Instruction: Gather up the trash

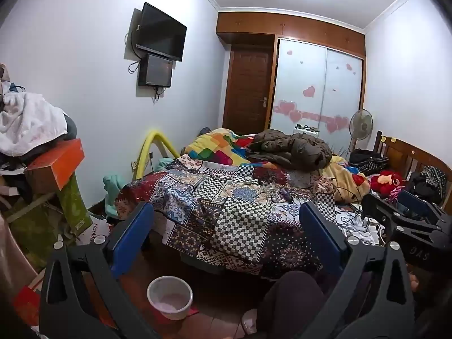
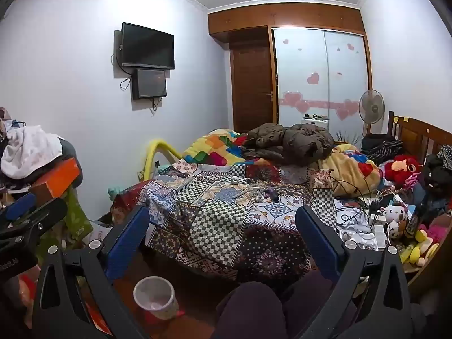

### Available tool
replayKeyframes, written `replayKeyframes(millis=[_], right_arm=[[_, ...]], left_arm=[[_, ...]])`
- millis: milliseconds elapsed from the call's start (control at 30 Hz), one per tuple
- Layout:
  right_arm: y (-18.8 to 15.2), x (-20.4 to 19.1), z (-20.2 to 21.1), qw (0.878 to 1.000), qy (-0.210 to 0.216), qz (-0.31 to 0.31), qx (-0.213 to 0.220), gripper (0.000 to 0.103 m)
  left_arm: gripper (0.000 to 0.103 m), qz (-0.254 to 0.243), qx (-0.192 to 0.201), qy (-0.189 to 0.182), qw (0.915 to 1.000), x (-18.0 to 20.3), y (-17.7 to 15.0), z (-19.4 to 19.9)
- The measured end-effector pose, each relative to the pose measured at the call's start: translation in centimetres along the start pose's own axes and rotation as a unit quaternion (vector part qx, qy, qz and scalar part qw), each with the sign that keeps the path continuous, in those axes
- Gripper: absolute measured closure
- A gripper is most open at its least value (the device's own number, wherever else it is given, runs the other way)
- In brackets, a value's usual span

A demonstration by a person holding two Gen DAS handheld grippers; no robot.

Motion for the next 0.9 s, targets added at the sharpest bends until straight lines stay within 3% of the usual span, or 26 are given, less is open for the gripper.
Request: replayKeyframes(millis=[667,733,900], right_arm=[[-0.2,-0.3,-0.6,1.000,0.008,-0.009,-0.005,0.000],[-0.3,-0.5,-0.6,1.000,0.009,-0.008,-0.006,0.000],[-0.3,-0.5,-0.4,1.000,0.012,-0.008,-0.009,0.000]], left_arm=[[0.000,0.007,-0.009,-0.004,0.9999,2.0,-1.0,-0.1],[0.000,0.012,-0.013,-0.010,0.9998,-0.4,-0.5,-0.2],[0.000,0.013,-0.015,-0.011,0.9997,-0.5,-0.4,-0.3]])
Point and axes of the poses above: each gripper's, at about its wrist camera, not at the fingertips, and z roughly against the way its jaws point, x to its right, y to its top, the point moved 1 cm from there along -z, roughly the way its jaws point, and after that the axes turned 5 degrees about x, right-handed, at the moved point
